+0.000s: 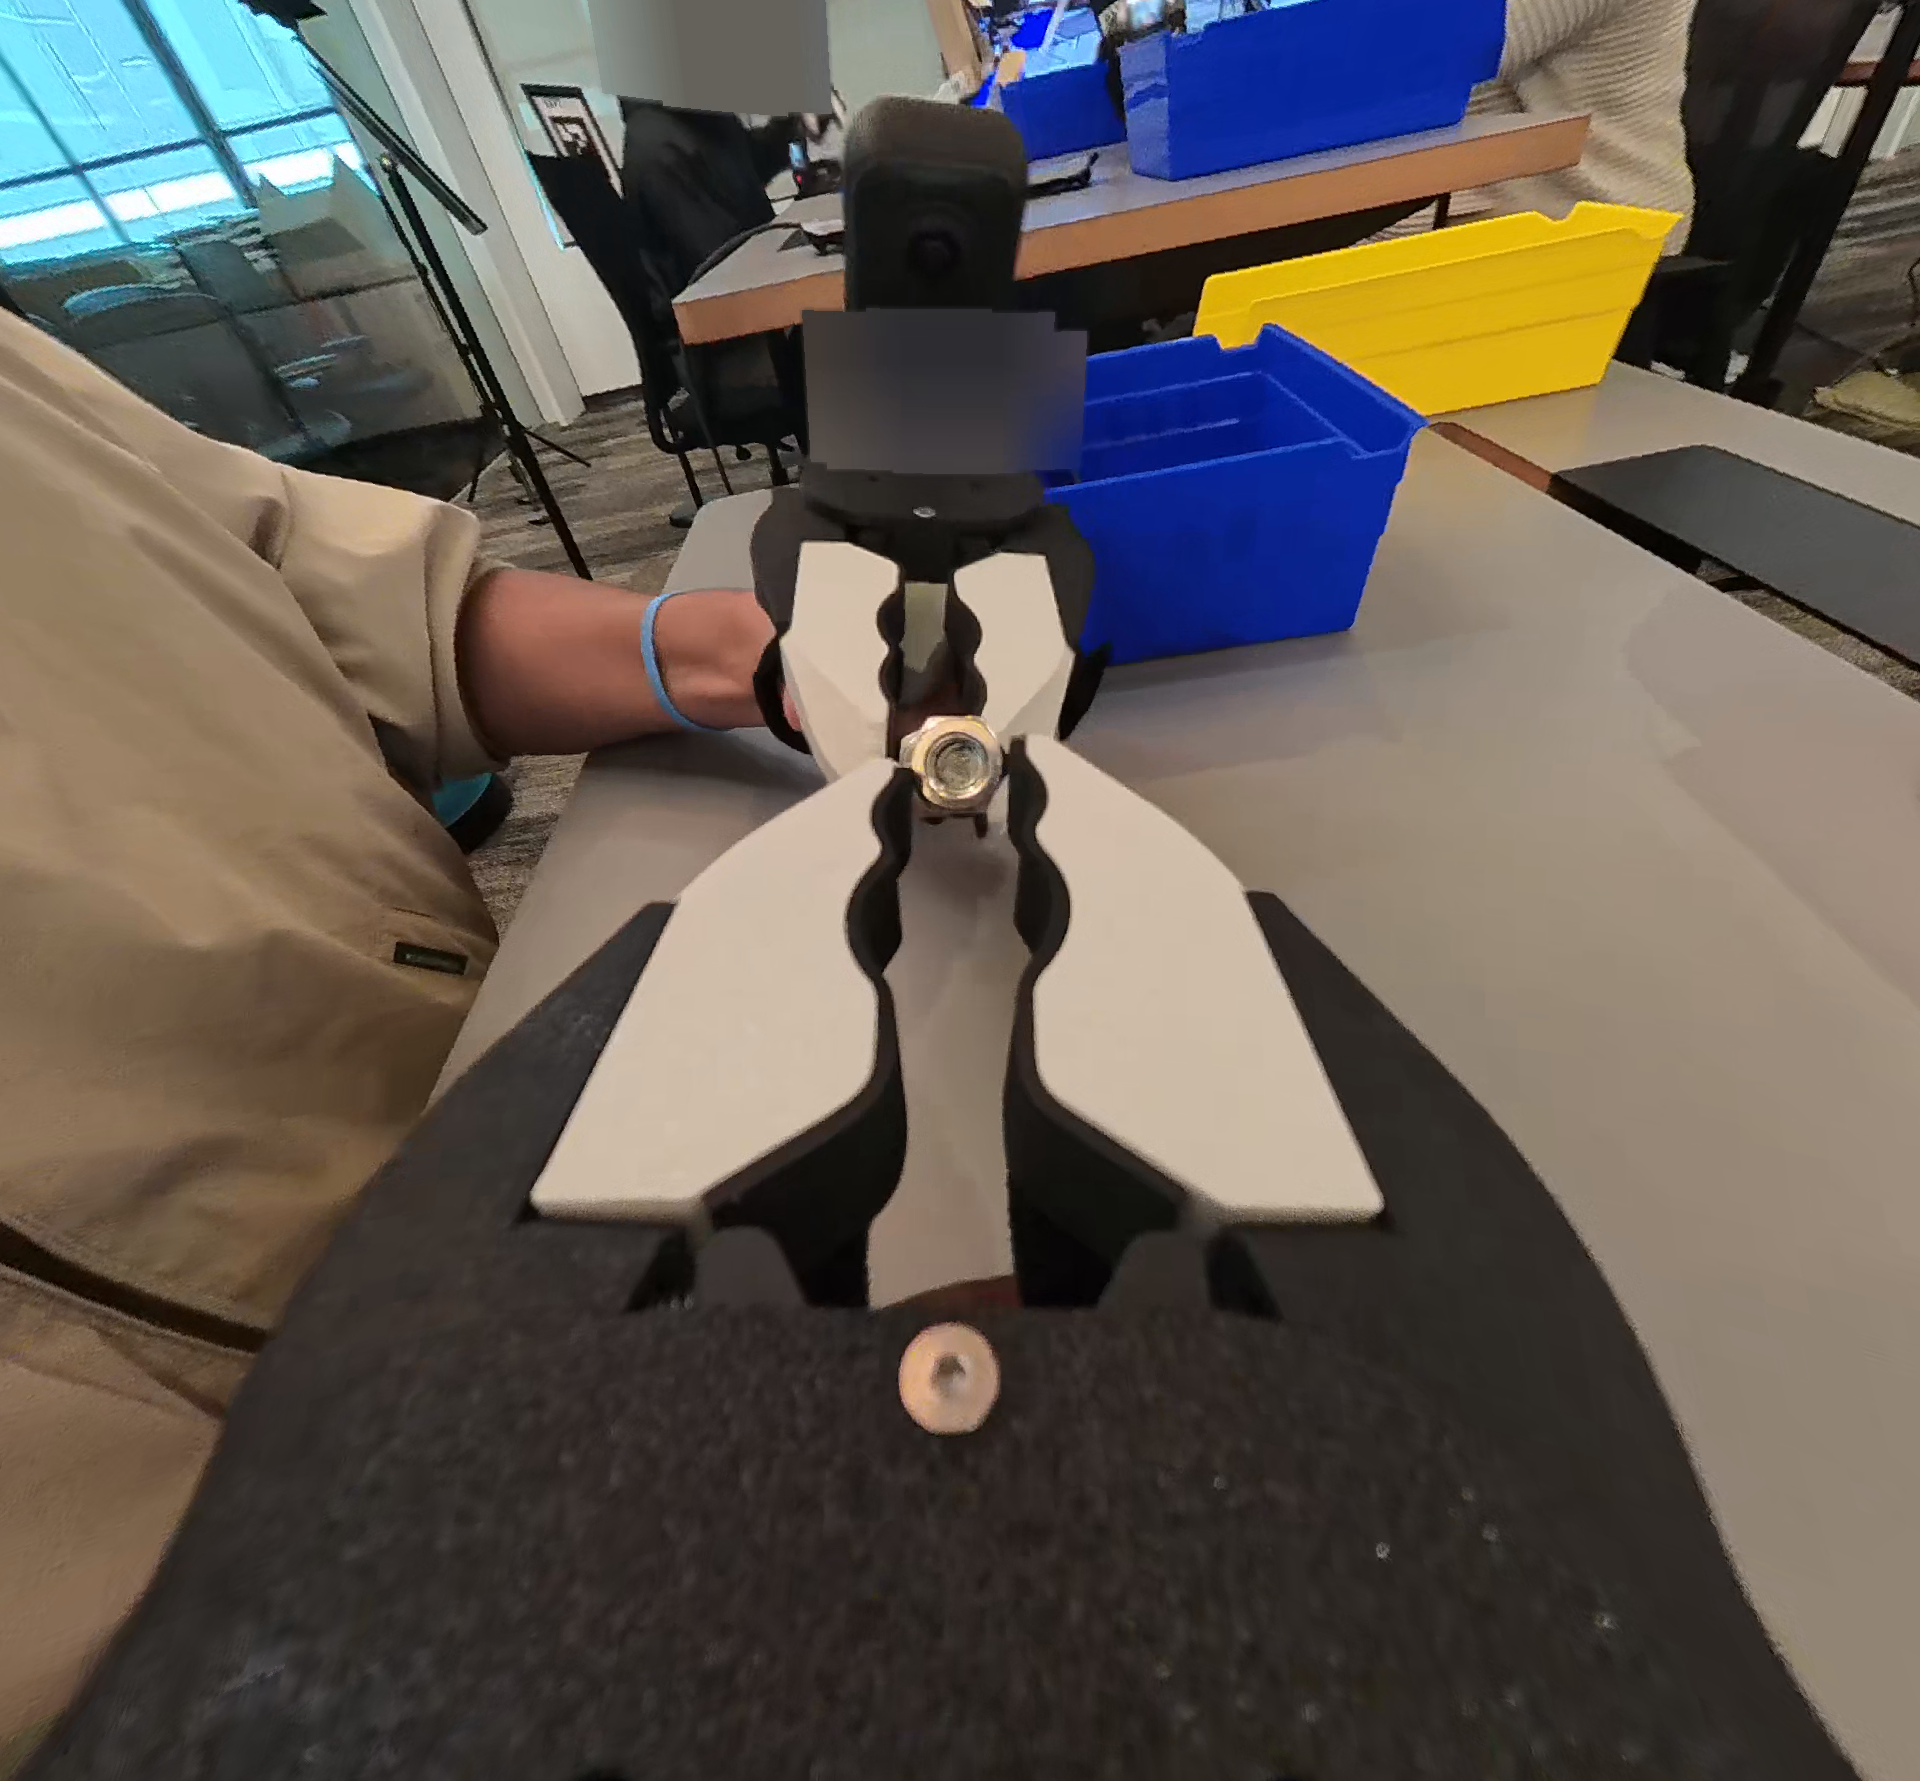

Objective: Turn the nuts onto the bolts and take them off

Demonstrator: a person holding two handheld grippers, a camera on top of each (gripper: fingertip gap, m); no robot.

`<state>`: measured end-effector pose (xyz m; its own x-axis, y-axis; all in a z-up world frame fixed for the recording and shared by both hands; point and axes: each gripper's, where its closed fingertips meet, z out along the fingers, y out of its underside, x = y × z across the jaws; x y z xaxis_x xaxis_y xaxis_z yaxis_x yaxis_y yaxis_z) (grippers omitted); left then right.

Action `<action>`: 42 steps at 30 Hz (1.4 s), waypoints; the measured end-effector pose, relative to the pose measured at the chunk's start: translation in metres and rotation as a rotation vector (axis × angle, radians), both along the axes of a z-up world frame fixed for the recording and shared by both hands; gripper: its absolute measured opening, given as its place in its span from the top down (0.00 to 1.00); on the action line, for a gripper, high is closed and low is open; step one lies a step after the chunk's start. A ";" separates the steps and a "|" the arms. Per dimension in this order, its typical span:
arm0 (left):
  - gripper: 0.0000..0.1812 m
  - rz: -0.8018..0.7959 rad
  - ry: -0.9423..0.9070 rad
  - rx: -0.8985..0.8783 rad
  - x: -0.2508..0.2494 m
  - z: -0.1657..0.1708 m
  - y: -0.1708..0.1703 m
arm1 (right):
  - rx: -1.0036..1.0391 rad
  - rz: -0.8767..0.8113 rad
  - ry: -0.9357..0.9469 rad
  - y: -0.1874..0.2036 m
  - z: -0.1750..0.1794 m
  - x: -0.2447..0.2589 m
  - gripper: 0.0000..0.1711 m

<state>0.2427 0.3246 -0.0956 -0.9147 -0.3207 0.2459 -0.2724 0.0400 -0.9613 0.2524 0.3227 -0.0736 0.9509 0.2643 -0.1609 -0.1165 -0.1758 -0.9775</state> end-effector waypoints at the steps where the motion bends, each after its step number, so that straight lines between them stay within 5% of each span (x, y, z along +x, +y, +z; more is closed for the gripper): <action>1: 0.90 -0.025 0.020 -0.020 -0.003 0.001 -0.001 | 0.015 0.011 -0.008 0.000 0.002 -0.002 0.89; 11: 0.90 -0.502 0.280 -0.476 -0.053 0.034 -0.006 | 0.082 0.251 -0.273 -0.002 0.032 -0.046 0.90; 22: 0.90 -0.729 0.374 -0.624 -0.075 0.049 -0.002 | 0.223 0.405 -0.153 0.000 0.047 -0.068 0.90; 42: 0.90 0.062 -0.039 -0.128 0.003 0.016 0.009 | 0.057 -0.008 0.053 0.015 0.021 0.002 0.90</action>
